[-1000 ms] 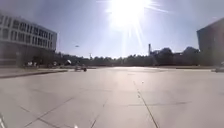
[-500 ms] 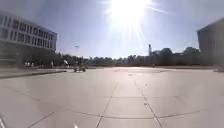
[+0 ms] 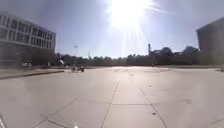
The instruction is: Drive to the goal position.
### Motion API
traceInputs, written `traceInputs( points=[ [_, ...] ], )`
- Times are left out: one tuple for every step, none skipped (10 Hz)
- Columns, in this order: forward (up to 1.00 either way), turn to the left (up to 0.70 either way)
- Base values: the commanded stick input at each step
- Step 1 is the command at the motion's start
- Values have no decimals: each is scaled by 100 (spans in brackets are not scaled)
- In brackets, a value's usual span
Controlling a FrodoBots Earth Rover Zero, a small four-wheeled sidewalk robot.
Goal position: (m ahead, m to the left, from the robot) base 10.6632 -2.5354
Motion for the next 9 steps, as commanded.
traceInputs(
  points=[
    [70, 0],
    [70, 0],
    [70, 0],
    [70, 0],
    [70, 0],
    [70, 0],
    [70, 0],
    [70, 0],
    [70, 0]
  ],
)
